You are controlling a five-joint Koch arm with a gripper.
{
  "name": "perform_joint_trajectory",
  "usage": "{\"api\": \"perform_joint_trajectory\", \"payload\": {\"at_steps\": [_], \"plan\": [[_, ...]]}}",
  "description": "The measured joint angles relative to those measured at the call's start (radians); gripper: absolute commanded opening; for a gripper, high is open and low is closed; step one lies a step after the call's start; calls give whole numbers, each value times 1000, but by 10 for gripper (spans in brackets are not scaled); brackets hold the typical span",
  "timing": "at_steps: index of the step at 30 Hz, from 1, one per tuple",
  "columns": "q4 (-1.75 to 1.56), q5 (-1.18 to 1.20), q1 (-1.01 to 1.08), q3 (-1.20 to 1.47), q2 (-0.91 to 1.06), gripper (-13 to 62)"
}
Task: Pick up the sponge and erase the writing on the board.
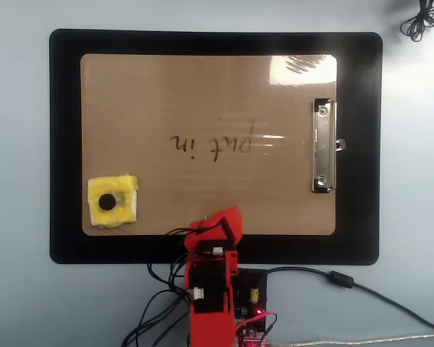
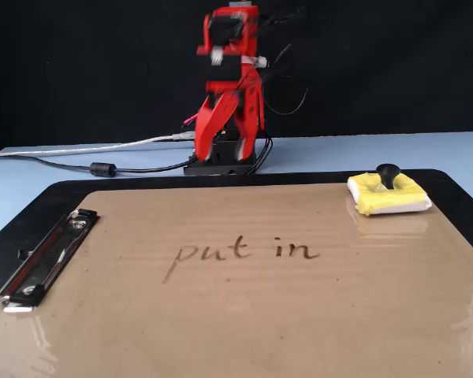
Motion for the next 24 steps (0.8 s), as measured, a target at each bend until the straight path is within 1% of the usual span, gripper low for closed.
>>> {"api": "perform_joint_trajectory", "payload": {"at_steps": [1, 2, 3, 5, 6, 7, 8, 9, 11, 13, 14, 16, 21, 24], "plan": [[-34, -57, -77, -23, 0, 323], [-95, -167, -221, -26, -8, 323], [-198, -293, -356, -26, -9, 323], [-453, -485, -558, -11, -18, 323], [-557, -534, -612, 17, -31, 323], [-758, -584, -678, 112, -41, 323], [-882, -603, -718, 166, -55, 322], [-1083, -612, -739, 242, -77, 321], [-1388, -612, -741, 311, -124, 322], [-1646, -611, -755, 311, -227, 323], [-1718, -611, -764, 318, -267, 324], [-1792, -607, -788, 321, -311, 329], [-1790, -609, -811, 321, -322, 324], [-1789, -614, -815, 356, -388, 317]]}}
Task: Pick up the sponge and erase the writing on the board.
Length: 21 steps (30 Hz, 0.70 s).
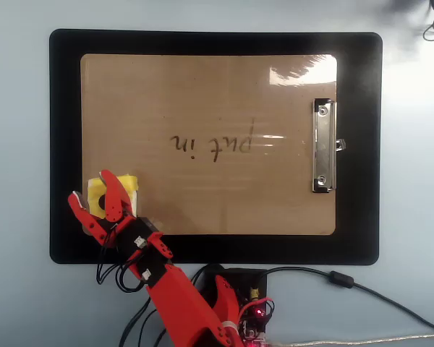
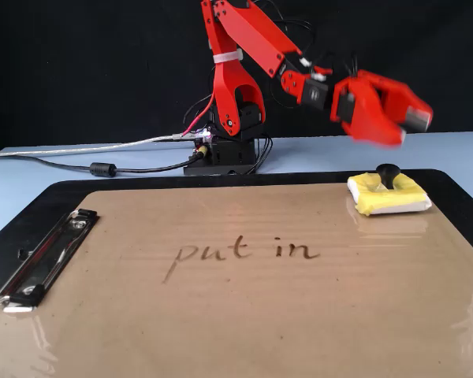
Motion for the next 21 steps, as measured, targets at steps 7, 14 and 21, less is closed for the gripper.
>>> {"api": "perform_joint_trajectory", "payload": {"at_steps": [7, 14, 21], "plan": [[-210, 11, -5, 153, -81, 317], [-250, 18, -66, 152, -163, 318], [-252, 49, -101, 46, -308, 318]]}}
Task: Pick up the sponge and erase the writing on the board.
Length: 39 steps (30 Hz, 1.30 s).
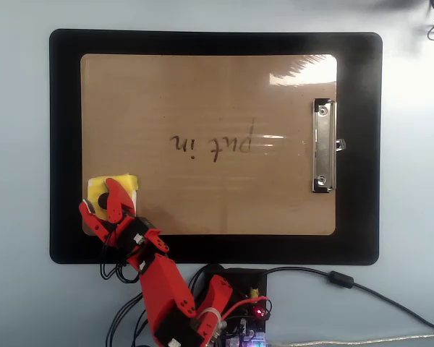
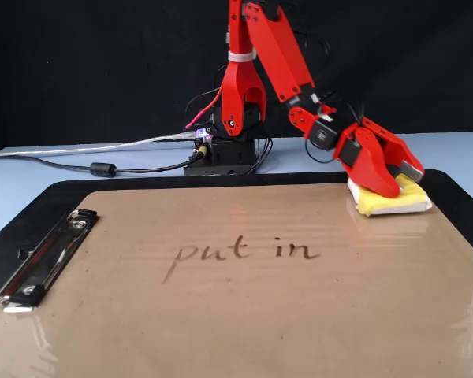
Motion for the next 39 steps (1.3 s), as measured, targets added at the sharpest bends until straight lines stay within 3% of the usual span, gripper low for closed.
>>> {"api": "perform_joint_trajectory", "payload": {"at_steps": [11, 17, 21, 29, 39], "plan": [[15, 219, -3, -3, -26, 317], [37, 229, 3, 109, 91, 312], [35, 230, 14, 114, 89, 222], [34, 195, 103, 124, 89, -73], [5, -255, 262, 135, 71, -79]]}}
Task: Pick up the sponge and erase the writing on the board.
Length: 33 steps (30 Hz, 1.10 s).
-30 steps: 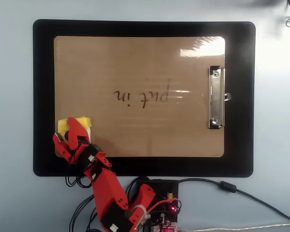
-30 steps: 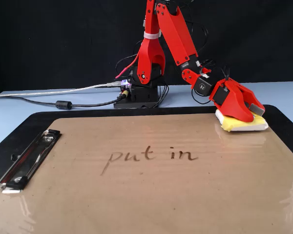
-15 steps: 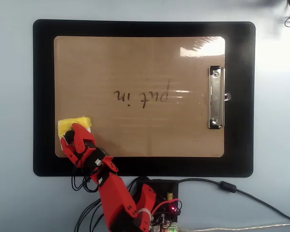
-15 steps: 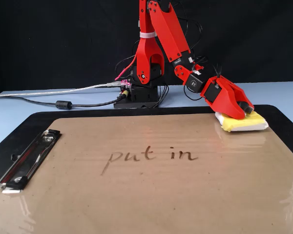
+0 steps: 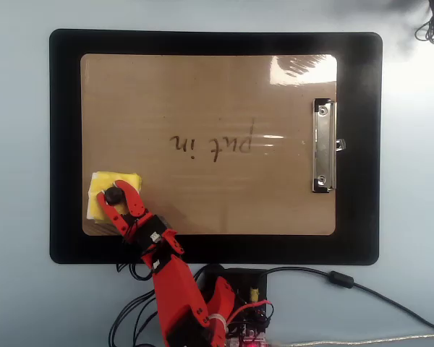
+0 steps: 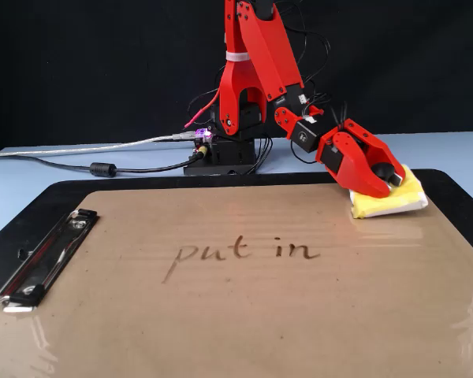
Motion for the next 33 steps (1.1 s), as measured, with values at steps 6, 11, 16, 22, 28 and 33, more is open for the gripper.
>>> {"api": "perform_joint_trajectory", "payload": {"at_steps": [6, 11, 16, 22, 28, 33], "plan": [[91, -152, 272, -5, 63, -80], [285, 336, 627, -23, 178, -80], [462, 646, 782, -110, 232, -80], [374, 663, 911, -471, -167, -80], [114, 661, 945, -446, -305, -80], [98, 635, 966, 23, 58, -80]]}}
